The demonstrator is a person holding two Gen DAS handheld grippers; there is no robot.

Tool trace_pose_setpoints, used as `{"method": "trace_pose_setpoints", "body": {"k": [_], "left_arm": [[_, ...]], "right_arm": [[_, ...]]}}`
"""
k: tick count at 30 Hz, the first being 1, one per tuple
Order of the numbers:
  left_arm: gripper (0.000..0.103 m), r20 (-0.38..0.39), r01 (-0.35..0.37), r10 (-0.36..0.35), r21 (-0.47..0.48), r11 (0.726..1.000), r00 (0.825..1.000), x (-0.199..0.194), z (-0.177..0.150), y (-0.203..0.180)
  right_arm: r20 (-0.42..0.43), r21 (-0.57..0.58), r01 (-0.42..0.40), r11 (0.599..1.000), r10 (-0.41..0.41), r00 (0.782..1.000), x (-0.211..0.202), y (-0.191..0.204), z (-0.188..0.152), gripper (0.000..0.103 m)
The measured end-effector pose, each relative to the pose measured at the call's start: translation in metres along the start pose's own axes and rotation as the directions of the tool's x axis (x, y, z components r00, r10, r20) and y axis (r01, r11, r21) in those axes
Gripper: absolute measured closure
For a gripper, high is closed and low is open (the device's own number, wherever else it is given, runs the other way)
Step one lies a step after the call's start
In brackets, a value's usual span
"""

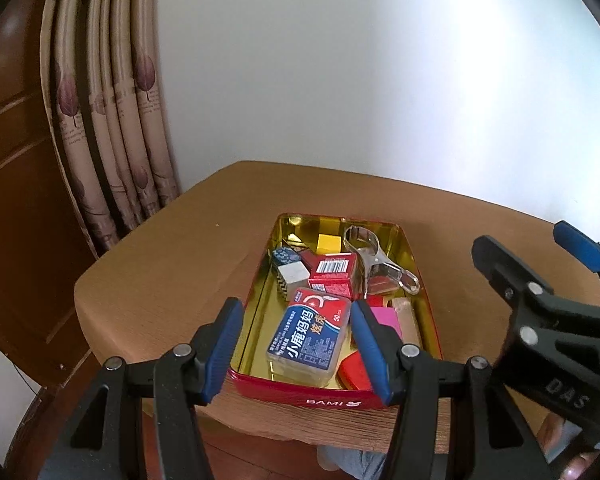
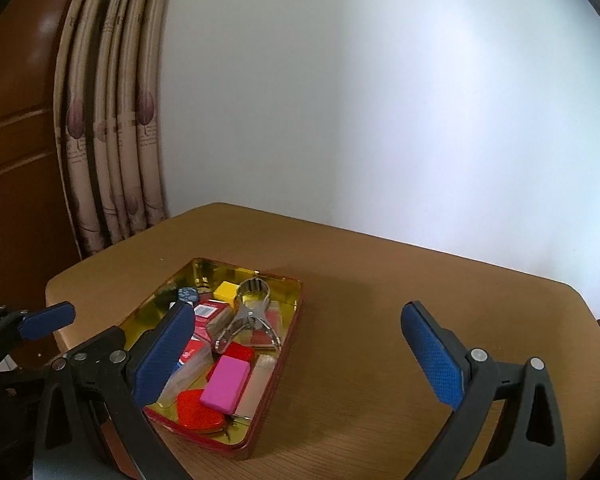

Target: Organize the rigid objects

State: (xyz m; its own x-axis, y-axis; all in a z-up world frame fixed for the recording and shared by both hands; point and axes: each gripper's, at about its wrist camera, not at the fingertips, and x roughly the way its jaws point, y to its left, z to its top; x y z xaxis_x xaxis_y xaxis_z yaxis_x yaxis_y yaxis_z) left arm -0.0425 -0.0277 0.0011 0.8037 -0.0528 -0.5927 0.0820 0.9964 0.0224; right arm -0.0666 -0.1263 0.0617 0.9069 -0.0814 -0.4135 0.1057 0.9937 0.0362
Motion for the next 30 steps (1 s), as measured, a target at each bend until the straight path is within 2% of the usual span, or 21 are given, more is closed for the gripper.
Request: {"method": "trace_pose_setpoints", "body": {"k": [5,8,13,19,27,29,30], "left_arm": [[0.046,0.032,0.006,-0.007,0.03,1.0,0.999,-0.008,0.001,-0.005],[0.038,0.042,-0.004,0.002,0.053,0.999,0.999,-0.011,0.0,-0.01],[0.037,0.035,-0.005,0.003,0.064,0.998,0.999,-0.011,0.0,-0.013],[0.037,0.025,0.022,-0.023,0.046,0.999,0.999,-0.01,0.0,-0.01],[0.037,-0.015,0.099,-0.099,0.023,0.995,0.995,-0.005,0.001,-0.007],[0.034,-0.004,0.105,-0.105,0.026,0.994,0.995,-0.007,0.0,-0.007],[0.026,0.002,0.112,-0.112,0.025,0.993,0.994,-0.009,0.001,-0.007]], "right_arm": [[0.031,0.01,-0.001,1.0,0.001,1.0,-0.014,0.0,0.003,0.001],[0.047,0.022,0.004,1.0,-0.005,0.999,-0.02,-0.002,0.004,0.001],[0.05,0.025,0.006,1.0,-0.008,0.999,-0.024,-0.004,0.004,0.001],[0.053,0.006,-0.001,1.0,0.001,0.999,-0.027,-0.002,0.004,0.001],[0.049,-0.007,-0.015,1.0,0.015,0.999,-0.028,-0.001,0.003,0.001],[0.047,-0.009,-0.019,1.0,0.02,0.999,-0.028,-0.001,0.003,0.001],[0.047,-0.01,-0.022,1.0,0.022,0.999,-0.028,-0.001,0.003,0.001]]}}
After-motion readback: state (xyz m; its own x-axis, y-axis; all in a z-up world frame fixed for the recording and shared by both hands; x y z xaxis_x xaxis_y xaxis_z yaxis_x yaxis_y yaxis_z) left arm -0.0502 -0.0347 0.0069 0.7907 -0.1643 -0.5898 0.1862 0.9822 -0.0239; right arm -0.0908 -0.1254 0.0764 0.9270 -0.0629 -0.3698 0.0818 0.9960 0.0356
